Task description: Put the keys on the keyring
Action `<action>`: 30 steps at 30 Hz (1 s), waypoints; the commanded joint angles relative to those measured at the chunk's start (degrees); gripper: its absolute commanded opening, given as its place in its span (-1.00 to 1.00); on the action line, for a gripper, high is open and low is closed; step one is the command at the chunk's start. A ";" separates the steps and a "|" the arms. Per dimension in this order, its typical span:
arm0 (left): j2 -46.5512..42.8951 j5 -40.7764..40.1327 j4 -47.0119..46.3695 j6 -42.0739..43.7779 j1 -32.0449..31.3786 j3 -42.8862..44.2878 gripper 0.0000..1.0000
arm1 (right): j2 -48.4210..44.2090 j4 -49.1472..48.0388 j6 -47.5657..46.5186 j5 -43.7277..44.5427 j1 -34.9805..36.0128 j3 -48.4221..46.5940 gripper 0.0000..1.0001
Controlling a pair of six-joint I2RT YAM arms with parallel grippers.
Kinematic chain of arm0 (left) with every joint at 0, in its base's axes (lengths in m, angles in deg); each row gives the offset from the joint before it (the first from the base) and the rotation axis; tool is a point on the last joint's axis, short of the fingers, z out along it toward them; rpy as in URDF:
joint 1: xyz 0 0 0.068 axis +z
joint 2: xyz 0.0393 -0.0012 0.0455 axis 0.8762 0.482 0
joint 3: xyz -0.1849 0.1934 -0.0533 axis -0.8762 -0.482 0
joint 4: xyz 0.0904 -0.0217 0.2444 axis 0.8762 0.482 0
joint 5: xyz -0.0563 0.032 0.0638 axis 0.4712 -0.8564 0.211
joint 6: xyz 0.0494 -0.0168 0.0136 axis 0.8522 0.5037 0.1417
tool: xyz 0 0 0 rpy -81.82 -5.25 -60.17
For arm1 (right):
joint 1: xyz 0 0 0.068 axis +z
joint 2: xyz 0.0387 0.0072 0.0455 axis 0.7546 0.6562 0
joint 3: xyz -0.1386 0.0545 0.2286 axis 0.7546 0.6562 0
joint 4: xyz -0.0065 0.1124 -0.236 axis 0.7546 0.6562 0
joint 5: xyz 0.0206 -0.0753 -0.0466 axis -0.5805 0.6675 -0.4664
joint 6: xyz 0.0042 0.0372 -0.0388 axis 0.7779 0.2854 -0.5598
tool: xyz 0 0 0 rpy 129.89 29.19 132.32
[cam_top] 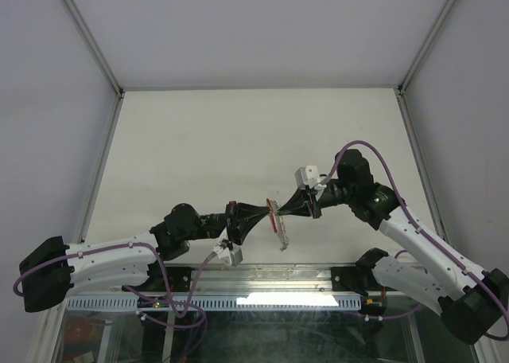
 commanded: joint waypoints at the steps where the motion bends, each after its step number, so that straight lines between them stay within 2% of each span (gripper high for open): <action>1: -0.15 -1.33 -7.71 -1.41 -0.58 -0.03 -1.00 | 0.24 -1.63 1.38 -4.32 -0.24 -0.74 -1.00; 7: 0.70 -0.46 -8.12 -0.52 -0.58 0.28 -1.00 | 0.59 -2.81 4.72 -5.35 -0.23 -0.99 -1.00; 17: 0.72 0.94 -6.52 0.31 -0.59 0.73 -1.00 | 0.45 -8.48 12.36 -1.58 -0.24 0.61 -1.00; 30: 0.68 2.57 -5.18 0.51 -0.58 0.84 -1.00 | 0.42 -12.41 16.01 -0.10 -0.24 1.06 -1.00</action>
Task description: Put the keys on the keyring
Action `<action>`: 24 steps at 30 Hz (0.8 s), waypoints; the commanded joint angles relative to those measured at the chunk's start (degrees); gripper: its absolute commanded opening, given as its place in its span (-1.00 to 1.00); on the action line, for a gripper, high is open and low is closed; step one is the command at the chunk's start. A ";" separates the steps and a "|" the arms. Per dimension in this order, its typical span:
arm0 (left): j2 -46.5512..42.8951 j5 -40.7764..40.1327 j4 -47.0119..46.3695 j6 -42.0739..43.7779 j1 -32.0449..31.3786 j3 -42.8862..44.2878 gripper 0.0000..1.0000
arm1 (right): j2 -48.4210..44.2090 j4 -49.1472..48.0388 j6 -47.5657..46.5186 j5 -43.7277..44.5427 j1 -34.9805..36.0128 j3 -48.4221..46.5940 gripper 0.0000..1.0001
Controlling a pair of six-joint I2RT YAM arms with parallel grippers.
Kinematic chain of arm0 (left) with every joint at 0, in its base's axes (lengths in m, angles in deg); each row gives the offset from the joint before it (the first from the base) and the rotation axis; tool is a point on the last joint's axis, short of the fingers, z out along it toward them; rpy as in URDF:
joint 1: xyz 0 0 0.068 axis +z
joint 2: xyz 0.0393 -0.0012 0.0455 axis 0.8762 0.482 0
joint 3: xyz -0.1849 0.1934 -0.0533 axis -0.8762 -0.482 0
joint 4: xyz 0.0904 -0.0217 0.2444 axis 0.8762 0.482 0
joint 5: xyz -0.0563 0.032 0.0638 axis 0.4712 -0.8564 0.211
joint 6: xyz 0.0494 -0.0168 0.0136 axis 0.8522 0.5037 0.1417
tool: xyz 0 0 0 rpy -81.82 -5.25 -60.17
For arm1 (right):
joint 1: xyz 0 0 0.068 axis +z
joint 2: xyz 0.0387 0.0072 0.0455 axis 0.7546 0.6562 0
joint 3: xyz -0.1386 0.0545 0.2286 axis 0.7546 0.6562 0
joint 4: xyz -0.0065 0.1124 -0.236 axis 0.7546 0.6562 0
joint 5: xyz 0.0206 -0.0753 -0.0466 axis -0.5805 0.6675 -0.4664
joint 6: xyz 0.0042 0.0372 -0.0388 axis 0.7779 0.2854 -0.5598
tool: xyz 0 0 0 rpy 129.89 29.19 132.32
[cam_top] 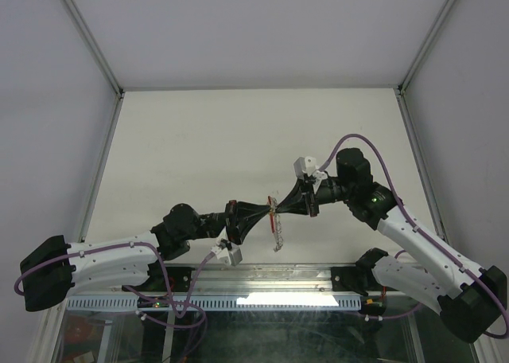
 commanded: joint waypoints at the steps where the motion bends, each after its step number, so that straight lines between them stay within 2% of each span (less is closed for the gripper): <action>1: -0.17 3.01 -0.73 0.82 -0.58 0.85 -1.00 | -0.50 -4.63 2.32 0.30 -0.15 -0.33 -1.00; 24: -0.56 4.08 0.45 0.75 -0.59 0.85 -1.00 | -0.49 -5.71 3.31 0.80 -0.24 0.64 -1.00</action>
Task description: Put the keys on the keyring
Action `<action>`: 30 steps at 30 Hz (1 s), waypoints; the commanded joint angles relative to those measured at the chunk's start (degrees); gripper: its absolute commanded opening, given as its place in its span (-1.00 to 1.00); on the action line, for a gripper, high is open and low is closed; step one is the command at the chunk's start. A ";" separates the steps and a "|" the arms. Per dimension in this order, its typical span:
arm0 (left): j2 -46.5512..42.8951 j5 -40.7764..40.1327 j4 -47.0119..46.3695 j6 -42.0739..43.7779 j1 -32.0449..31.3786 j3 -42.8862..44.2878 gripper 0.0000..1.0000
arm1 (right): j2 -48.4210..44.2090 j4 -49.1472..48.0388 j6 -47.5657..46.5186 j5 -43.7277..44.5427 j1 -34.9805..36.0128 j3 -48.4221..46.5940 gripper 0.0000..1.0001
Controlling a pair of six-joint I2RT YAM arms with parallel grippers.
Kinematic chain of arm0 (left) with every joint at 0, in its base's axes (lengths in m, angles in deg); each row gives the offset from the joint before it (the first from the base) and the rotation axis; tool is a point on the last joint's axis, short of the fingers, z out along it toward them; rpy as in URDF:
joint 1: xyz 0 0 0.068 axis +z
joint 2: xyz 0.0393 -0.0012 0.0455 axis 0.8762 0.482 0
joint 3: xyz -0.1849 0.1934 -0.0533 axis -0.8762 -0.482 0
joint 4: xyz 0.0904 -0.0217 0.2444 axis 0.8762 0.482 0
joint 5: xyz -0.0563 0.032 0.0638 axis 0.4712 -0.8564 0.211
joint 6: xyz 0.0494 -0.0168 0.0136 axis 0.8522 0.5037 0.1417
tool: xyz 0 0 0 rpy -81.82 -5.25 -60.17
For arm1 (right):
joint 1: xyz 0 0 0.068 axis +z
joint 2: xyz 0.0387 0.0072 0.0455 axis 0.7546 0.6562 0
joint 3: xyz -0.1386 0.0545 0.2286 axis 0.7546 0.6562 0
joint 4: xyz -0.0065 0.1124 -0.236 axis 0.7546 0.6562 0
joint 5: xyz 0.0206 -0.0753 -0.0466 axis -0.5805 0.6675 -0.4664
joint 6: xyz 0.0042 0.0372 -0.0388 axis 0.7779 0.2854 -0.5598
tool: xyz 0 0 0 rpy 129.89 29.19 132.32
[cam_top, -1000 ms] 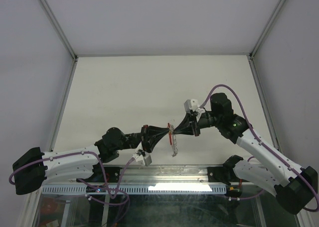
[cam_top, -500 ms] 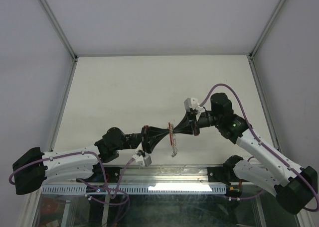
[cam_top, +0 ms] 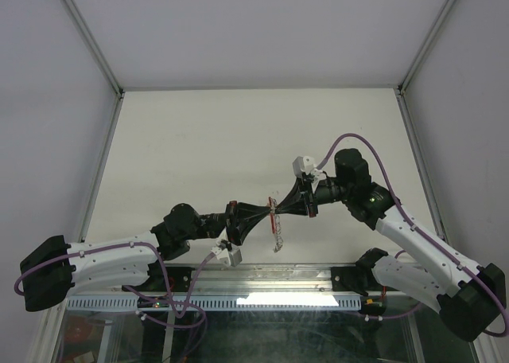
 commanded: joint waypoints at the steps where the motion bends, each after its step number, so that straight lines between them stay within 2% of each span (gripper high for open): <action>1: -0.64 3.14 -0.23 0.60 -0.63 0.78 -1.00 | -1.36 -3.86 0.57 0.71 -0.22 -0.31 -1.00; 30: -0.87 4.61 4.37 1.62 -0.58 1.67 -1.00 | -4.01 -0.90 -1.84 0.97 -2.22 -1.68 -1.00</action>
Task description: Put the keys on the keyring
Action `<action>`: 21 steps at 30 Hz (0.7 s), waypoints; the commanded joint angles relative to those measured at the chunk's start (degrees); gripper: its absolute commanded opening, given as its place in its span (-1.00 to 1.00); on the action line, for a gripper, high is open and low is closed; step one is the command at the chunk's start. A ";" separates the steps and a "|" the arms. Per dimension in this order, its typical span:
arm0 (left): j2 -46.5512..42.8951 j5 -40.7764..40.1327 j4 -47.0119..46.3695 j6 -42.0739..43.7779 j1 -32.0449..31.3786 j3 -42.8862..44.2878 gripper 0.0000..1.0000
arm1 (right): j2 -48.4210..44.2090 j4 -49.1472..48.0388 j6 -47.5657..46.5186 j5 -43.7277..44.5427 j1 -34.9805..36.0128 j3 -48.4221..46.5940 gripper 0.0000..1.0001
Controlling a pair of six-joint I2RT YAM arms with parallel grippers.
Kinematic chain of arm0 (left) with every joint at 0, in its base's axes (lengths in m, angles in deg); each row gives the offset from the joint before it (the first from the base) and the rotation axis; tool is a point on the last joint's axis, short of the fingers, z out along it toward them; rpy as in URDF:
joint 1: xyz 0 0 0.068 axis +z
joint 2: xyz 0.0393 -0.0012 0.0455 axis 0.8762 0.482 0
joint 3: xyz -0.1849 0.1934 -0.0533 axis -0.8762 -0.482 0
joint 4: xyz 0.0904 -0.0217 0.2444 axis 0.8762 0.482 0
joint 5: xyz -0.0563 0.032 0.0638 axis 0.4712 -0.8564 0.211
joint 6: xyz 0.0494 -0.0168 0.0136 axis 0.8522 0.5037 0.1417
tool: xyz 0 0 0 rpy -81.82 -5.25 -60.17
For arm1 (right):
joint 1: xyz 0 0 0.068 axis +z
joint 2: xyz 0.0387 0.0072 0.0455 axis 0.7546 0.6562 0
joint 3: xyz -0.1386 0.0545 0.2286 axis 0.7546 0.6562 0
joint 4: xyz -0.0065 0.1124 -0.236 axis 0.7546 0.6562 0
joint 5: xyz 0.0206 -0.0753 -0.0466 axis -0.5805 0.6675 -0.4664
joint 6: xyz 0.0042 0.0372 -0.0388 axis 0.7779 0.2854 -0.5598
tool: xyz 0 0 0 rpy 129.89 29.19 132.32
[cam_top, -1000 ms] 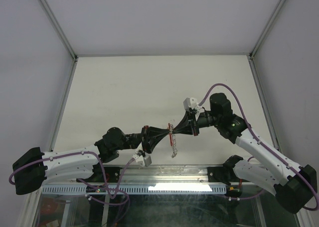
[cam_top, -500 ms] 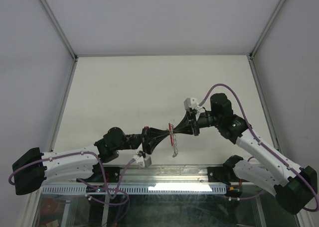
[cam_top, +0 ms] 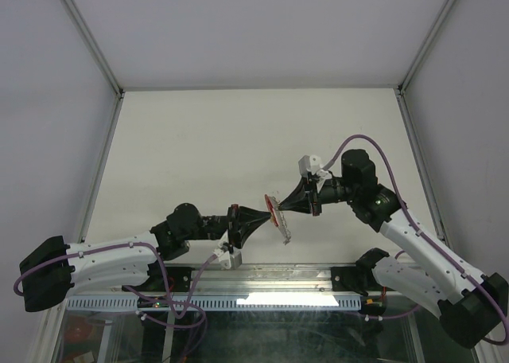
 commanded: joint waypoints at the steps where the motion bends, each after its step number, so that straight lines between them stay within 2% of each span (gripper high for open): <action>1: -0.45 2.43 -0.32 0.30 -0.58 1.64 -1.00 | -1.44 -2.25 -0.37 -0.32 -0.37 -1.65 -1.00; 4: -0.75 1.41 -1.41 -0.33 -0.59 1.34 -1.00 | -1.62 -1.38 -1.08 -0.57 -0.48 -1.74 -1.00; 8: -1.28 -0.71 -8.59 -3.48 -0.58 -0.79 -1.00 | -2.29 -1.91 -1.35 -2.14 -0.59 -1.49 -1.00; 14: 0.80 -4.47 -26.10 -13.30 -0.59 -4.64 -1.00 | -2.41 -4.07 1.03 -3.55 -0.58 -1.57 -1.00; 21: 0.26 -2.78 -27.92 -10.71 -0.58 -6.36 -1.00 | 0.17 -1.18 3.44 -6.24 -0.60 -4.64 -1.00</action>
